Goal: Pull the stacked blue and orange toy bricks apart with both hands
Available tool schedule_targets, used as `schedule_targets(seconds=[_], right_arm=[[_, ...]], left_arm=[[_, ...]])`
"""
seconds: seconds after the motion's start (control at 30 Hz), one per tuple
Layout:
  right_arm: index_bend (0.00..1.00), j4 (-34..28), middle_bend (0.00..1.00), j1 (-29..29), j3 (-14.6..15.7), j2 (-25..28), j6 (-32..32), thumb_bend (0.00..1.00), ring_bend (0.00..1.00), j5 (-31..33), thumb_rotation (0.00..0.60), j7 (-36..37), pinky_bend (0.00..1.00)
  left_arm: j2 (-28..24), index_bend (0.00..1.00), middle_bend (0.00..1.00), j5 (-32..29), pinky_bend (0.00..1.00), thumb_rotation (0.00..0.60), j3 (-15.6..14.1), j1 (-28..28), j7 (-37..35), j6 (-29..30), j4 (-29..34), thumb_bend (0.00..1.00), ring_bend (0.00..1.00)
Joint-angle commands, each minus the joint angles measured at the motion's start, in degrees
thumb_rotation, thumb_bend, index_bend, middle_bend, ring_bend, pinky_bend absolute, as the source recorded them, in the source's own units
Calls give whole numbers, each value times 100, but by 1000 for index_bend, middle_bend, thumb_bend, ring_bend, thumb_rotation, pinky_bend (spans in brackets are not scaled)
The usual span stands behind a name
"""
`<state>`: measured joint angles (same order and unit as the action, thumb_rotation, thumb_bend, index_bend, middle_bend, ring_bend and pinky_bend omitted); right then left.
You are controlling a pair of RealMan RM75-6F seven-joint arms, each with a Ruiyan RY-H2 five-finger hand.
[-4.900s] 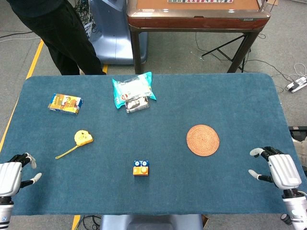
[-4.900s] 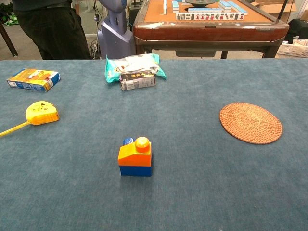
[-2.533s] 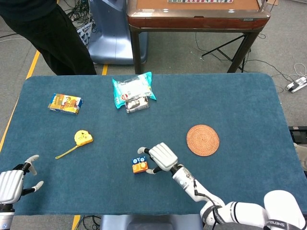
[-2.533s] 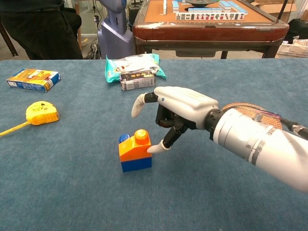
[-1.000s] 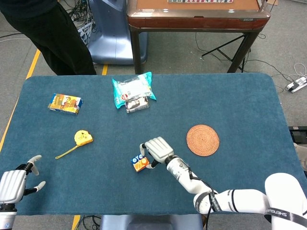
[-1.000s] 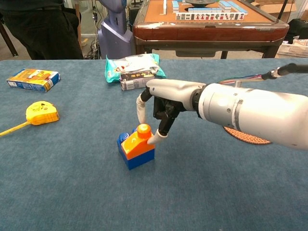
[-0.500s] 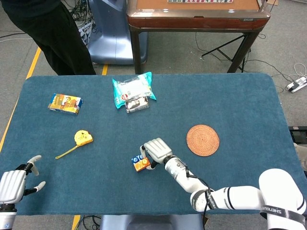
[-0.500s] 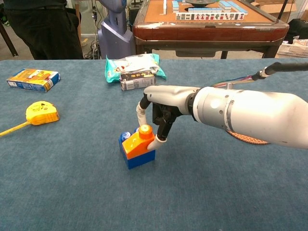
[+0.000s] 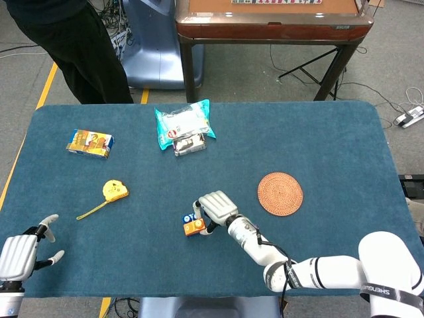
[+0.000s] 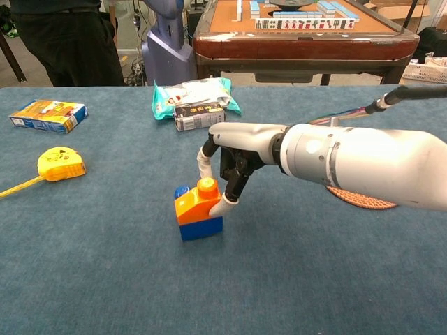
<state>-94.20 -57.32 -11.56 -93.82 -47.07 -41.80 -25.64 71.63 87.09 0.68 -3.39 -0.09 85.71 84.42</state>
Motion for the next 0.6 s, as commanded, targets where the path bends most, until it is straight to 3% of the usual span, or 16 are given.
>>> schedule_targets(seconds=[0.03,0.17,0.37,0.53,0.6], right_arm=[[670,-176,1000,51,-94,213,90,489,1000,-76,600,253,1000],[675,-458,1000,157,-220,564,101,502,1000,-278,600,572,1000],[675,-1018,1000,367,-400,1217,-93,509,1000,-606,600,918,1000],[676,-1518,1000,512,-591,1784,-203,510,1000,-732,600,1202,1000],[675,-1672,1000,552,-662,1972,-242,510,1000,-765,600,1288,1000]], left_arm=[[-43,243,536,-1,706,600,38,-37,-84,-18,104,112,459],[-193,247,546,-18,717,600,154,-168,-288,-115,424,112,472],[-510,255,691,-109,796,600,450,-577,-600,-517,1173,112,576],[-686,255,796,-411,899,600,880,-1096,-707,-1033,1825,111,650],[-713,262,901,-587,968,600,1063,-1307,-747,-1248,2010,111,731]])
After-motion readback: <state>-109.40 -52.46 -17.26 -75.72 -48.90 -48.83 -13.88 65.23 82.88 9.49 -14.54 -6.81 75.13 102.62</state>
